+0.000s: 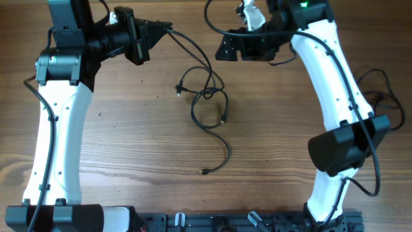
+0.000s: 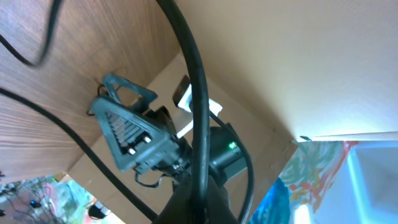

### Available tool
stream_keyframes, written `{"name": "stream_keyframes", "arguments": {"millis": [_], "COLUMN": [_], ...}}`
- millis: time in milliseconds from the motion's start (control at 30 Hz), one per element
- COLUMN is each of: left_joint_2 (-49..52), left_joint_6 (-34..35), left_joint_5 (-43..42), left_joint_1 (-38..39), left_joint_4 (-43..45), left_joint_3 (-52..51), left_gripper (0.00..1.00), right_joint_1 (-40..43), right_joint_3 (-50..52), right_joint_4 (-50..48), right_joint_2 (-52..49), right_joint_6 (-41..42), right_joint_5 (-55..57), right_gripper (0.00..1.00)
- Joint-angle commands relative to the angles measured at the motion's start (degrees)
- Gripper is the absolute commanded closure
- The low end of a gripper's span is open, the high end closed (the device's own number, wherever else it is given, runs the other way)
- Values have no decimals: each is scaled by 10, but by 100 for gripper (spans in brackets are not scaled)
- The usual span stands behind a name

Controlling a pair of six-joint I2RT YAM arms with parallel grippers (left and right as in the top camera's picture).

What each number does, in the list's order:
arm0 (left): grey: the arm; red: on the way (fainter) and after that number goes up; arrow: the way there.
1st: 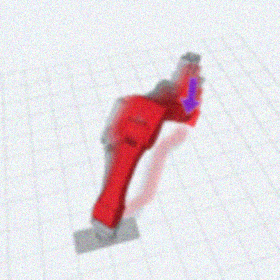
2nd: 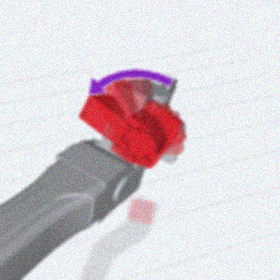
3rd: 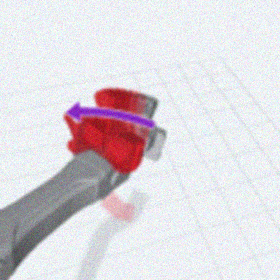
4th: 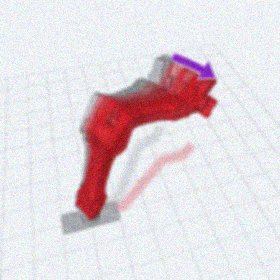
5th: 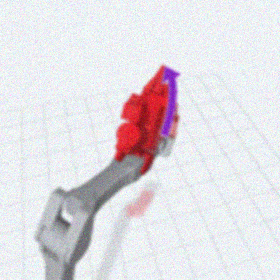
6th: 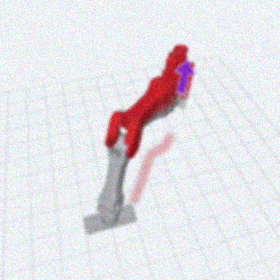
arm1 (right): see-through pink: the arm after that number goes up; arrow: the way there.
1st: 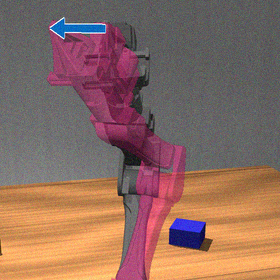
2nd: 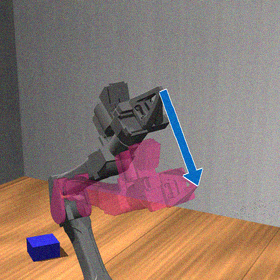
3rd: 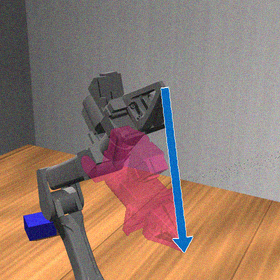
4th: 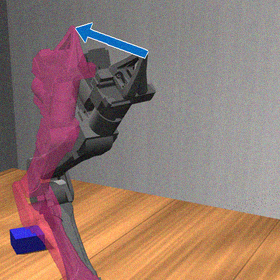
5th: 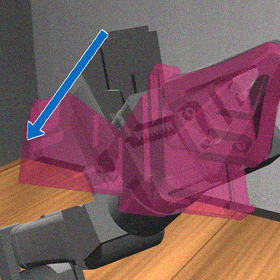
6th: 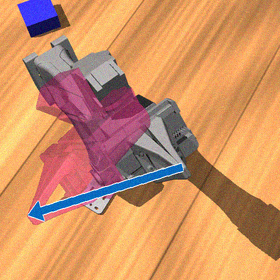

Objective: Untangle cables

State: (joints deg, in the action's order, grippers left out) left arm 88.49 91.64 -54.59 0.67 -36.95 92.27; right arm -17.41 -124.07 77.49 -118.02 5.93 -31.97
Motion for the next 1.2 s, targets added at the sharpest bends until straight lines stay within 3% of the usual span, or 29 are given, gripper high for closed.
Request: {"name": "stream_keyframes", "arguments": {"millis": [0, 233, 400, 500, 633, 700, 733, 833, 933, 1167], "left_joint_2": [-7, -7, -7, -7, -7, -6, -5, -4, -4, -4], "left_joint_6": [23, 40, 33, -51, -261, -374, -397, -398, -391, -255], "left_joint_5": [-16, -16, -49, -63, -112, -91, -47, 48, 52, 104], "left_joint_1": [-2, -15, -68, -82, -71, -58, -52, -24, 5, 60], "left_joint_4": [24, 91, 343, 397, 292, 155, 78, -18, -19, -19], "left_joint_3": [9, 9, 9, 9, 9, 7, 7, 7, 7, 7], "left_gripper": [96, 96, 96, 96, 96, 96, 96, 96, 96, 96], "right_joint_1": [-15, -38, -38, -38, -37, -36, -38, -47, -49, -71], "right_joint_3": [0, 15, 65, 108, 108, 107, 107, 107, 107, 107], "right_joint_4": [-3, -48, -78, -101, -119, -142, -158, -204, -253, -274], "right_joint_2": [-27, -71, -84, -86, -75, -39, -13, 67, 132, 160], "right_joint_6": [-10, -12, -13, -14, -49, -60, -59, -57, -45, -45], "right_joint_5": [-11, 9, 9, 8, -45, -97, -111, -113, -112, -148], "right_gripper": [15, 18, 18, 18, 23, 23, 23, 23, 23, 25]}}
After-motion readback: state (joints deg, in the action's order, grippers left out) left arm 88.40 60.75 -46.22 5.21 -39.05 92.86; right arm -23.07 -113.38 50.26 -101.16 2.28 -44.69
